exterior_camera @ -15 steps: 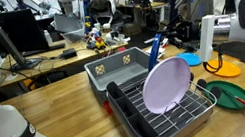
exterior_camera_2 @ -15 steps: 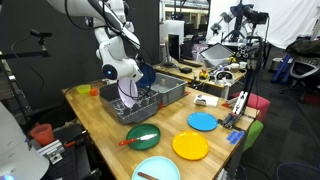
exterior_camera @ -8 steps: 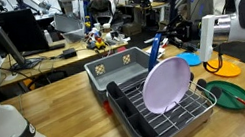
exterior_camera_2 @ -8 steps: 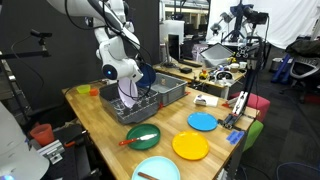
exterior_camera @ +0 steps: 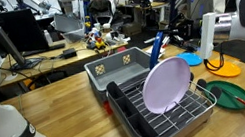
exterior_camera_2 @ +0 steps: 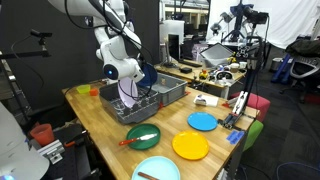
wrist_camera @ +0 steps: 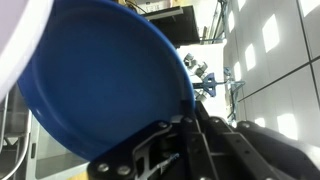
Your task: Put the blue plate on the dish rack
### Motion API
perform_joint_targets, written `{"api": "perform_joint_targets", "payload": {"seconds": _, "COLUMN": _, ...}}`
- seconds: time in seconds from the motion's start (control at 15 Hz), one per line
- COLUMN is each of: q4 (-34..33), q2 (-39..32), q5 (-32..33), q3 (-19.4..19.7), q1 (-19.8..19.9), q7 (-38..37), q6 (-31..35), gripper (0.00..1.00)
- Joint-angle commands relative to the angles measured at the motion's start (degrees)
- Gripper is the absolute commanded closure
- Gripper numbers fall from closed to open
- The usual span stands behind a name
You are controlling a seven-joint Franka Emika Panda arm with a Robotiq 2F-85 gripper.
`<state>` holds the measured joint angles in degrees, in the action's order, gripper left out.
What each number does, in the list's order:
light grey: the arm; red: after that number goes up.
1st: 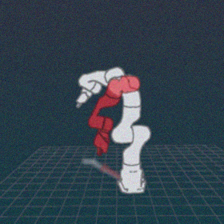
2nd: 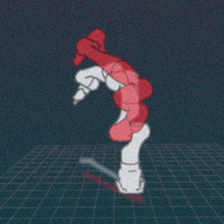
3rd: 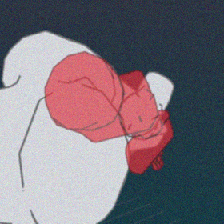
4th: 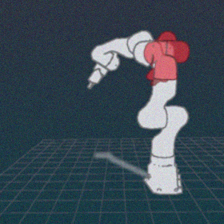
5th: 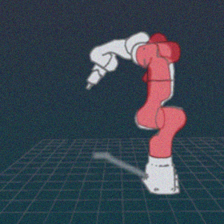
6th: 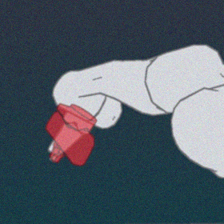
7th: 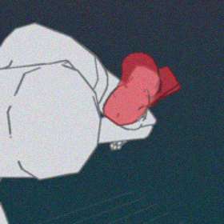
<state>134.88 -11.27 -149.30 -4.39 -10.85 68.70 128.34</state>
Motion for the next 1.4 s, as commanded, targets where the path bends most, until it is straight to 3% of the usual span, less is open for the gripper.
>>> {"api": "perform_joint_targets", "payload": {"seconds": 0.0, "q4": -0.14, "q2": 0.37, "q5": 0.15, "q3": -0.23, "q1": 0.14, "q7": -3.46, "q6": 1.12, "gripper": 0.98}}
{"api": "perform_joint_targets", "payload": {"seconds": 0.6, "q4": -1.58, "q2": -2.65, "q5": 0.13, "q3": -1.06, "q1": -0.56, "q7": -11.79, "q6": 0.10, "gripper": 0.98}}
{"api": "perform_joint_targets", "payload": {"seconds": 1.27, "q4": -4.28, "q2": -6.34, "q5": 0.15, "q3": -0.45, "q1": -1.77, "q7": -15.44, "q6": -0.19, "gripper": 0.98}}
{"api": "perform_joint_targets", "payload": {"seconds": 1.33, "q4": -4.38, "q2": -6.59, "q5": 0.15, "q3": -0.46, "q1": -1.94, "q7": -15.58, "q6": -0.21, "gripper": 0.93}}
